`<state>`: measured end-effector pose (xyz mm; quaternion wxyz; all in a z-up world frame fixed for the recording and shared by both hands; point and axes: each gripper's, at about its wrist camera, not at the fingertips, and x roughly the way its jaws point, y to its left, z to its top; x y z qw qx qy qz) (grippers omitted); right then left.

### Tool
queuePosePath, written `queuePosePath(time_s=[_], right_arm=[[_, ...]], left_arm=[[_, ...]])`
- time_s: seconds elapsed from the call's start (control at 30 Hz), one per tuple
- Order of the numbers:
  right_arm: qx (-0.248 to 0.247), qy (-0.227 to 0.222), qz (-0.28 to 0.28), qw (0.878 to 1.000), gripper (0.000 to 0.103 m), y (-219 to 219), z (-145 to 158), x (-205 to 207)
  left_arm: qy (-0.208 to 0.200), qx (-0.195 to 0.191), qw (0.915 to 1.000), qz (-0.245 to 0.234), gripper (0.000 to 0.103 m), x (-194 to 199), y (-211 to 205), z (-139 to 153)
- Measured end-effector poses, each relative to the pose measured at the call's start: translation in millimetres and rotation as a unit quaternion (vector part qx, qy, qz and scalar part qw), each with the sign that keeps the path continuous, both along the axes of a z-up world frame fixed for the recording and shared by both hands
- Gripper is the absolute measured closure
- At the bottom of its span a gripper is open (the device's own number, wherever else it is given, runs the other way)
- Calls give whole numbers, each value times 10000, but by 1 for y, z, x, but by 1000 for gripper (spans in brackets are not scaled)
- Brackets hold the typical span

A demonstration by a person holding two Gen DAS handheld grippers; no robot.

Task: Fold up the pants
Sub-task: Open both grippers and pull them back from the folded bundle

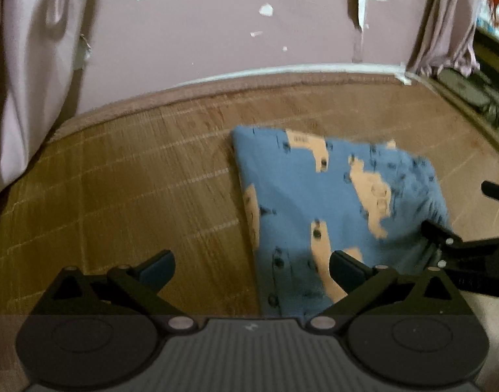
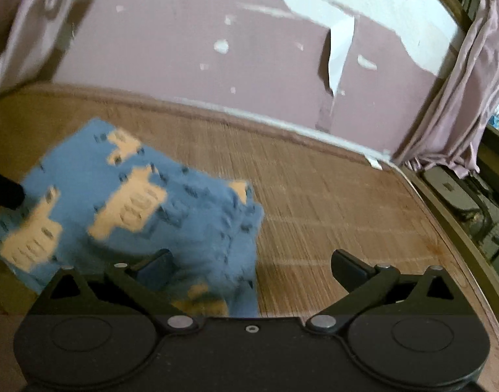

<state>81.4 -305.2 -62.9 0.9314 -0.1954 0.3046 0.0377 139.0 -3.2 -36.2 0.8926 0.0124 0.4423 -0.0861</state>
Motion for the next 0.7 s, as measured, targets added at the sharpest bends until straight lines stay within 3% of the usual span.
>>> queuePosePath(time_s=[0.1, 0.17, 0.23, 0.37, 0.5, 0.6, 0.7], right_arm=[[55, 63, -38, 10000, 1, -5, -7, -7], [-46, 32, -5, 10000, 1, -5, -7, -14], [-118, 25, 44, 9999, 1, -5, -7, -21], [139, 262, 108, 9995, 1, -16, 4, -34], [562, 116, 226, 9981, 1, -38, 21, -51], [742, 202, 410, 9962, 1, -49, 28, -41], [1176, 344, 807, 9892, 1, -60, 32, -17]], left_arm=[[76, 419, 9990, -111, 0, -7, -6, -14], [-53, 317, 9994, -127, 0, -18, 0, -15], [95, 231, 9997, -66, 0, -22, 8, -16], [462, -95, 9987, 178, 0, -29, 27, -13], [672, -618, 9951, 388, 0, -35, 50, -10], [875, -1142, 9889, 370, 0, -31, 58, -9], [877, -1380, 9861, 288, 0, -25, 54, -10]])
